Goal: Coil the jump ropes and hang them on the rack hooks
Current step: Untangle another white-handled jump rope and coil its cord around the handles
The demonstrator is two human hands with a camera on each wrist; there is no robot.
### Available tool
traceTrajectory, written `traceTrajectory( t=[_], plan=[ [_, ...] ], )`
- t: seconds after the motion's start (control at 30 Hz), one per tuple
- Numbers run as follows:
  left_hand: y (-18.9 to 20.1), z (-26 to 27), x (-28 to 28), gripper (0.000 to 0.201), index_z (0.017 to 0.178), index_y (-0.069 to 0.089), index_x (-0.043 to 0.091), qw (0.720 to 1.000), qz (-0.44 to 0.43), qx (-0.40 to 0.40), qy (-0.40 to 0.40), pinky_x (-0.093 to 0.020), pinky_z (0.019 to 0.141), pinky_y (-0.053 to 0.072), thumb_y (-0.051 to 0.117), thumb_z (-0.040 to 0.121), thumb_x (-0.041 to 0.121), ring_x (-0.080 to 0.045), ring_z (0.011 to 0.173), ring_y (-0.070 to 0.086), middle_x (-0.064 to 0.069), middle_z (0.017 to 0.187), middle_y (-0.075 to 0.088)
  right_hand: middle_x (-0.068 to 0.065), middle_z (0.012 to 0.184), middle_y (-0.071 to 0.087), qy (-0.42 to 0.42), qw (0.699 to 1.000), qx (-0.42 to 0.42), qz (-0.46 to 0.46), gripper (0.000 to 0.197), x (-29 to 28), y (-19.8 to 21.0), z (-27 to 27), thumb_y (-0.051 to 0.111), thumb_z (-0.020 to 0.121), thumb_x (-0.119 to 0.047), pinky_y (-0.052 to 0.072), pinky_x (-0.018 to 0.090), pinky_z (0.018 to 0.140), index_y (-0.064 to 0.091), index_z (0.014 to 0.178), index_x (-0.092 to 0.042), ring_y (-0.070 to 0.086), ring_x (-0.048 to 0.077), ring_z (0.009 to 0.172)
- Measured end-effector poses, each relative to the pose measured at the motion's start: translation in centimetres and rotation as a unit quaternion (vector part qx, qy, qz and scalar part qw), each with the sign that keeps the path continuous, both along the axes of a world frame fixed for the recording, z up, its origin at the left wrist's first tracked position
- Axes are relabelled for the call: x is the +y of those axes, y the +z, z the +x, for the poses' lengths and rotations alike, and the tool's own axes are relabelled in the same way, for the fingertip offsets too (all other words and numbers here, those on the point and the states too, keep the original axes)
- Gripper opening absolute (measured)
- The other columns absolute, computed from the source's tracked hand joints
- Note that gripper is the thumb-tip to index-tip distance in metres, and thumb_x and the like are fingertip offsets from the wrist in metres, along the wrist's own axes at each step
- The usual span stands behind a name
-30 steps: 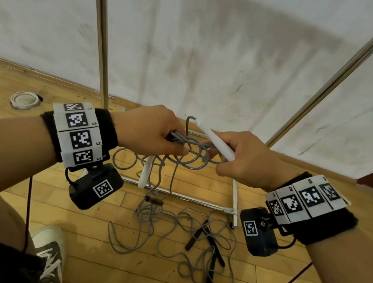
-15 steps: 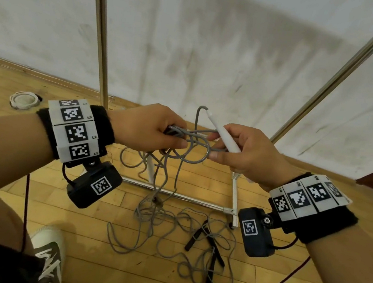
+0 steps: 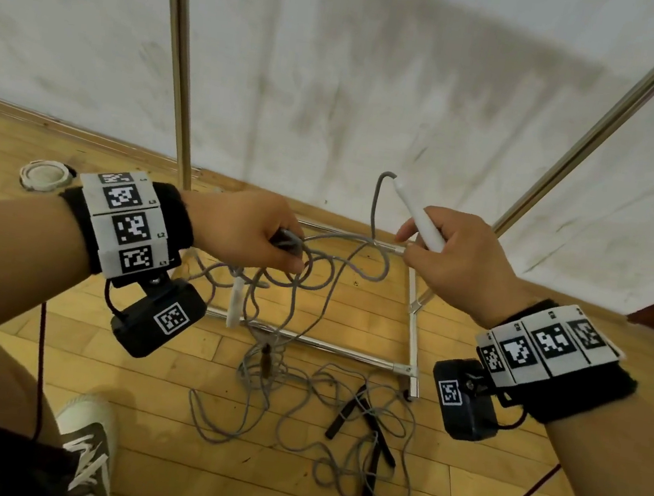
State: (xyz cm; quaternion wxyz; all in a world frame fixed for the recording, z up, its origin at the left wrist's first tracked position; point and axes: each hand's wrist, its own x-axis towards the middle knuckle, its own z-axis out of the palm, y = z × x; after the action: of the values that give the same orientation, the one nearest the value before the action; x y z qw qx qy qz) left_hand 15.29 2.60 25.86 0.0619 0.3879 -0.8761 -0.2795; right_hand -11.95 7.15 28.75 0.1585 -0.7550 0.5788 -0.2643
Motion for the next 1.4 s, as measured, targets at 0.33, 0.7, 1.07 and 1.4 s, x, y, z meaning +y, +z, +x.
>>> traceTrajectory(
  t=[0.33, 0.7, 1.07, 1.4],
  plan=[
    [1.2, -2.1, 0.5, 0.044, 0.076, 0.067, 0.018, 0.997, -0.006, 0.08, 0.002, -0.012, 0.052, 0.044, 0.057, 0.083, 0.061, -0.007, 0.052, 0.058, 0.003, 0.066, 0.066, -0.009, 0.09, 0.068, 0.105, 0.967, -0.206, 0.108, 0.03, 1.4, 0.4, 4.1, 0.061, 0.076, -0.024, 0.04, 0.008, 0.051, 0.064, 0.105, -0.023, 0.056, -0.005, 0.061],
    [1.4, -1.9, 1.5, 0.024, 0.097, 0.064, 0.012, 0.993, 0.053, 0.071, -0.075, -0.031, 0.064, 0.05, 0.055, 0.1, 0.034, -0.015, 0.067, 0.059, 0.001, 0.075, 0.062, 0.0, 0.067, 0.069, 0.056, 0.977, -0.193, 0.07, 0.009, 1.3, -0.7, 4.7, 0.073, 0.087, -0.021, 0.049, 0.019, 0.062, 0.071, 0.083, -0.013, 0.065, 0.006, 0.063],
    [1.3, 0.3, -0.8, 0.023, 0.088, 0.073, 0.019, 0.993, 0.013, 0.101, 0.052, -0.016, 0.06, 0.05, 0.062, 0.095, 0.039, -0.01, 0.07, 0.071, 0.01, 0.077, 0.075, 0.001, 0.052, 0.061, 0.005, 0.967, -0.243, 0.082, 0.032, 0.1, -0.5, 1.5, 0.077, 0.069, -0.055, 0.042, 0.018, 0.045, 0.071, 0.076, -0.025, 0.052, 0.011, 0.045],
    [1.2, -0.8, 0.3, 0.012, 0.099, 0.068, 0.028, 0.999, -0.019, 0.029, -0.012, -0.025, 0.07, 0.055, 0.058, 0.097, 0.035, -0.001, 0.075, 0.068, 0.014, 0.079, 0.072, -0.006, 0.09, 0.074, 0.025, 0.989, -0.125, 0.078, 0.017, 0.3, -1.1, 1.6, 0.078, 0.081, -0.024, 0.055, 0.028, 0.073, 0.073, 0.097, -0.024, 0.068, 0.01, 0.08]
  ],
)
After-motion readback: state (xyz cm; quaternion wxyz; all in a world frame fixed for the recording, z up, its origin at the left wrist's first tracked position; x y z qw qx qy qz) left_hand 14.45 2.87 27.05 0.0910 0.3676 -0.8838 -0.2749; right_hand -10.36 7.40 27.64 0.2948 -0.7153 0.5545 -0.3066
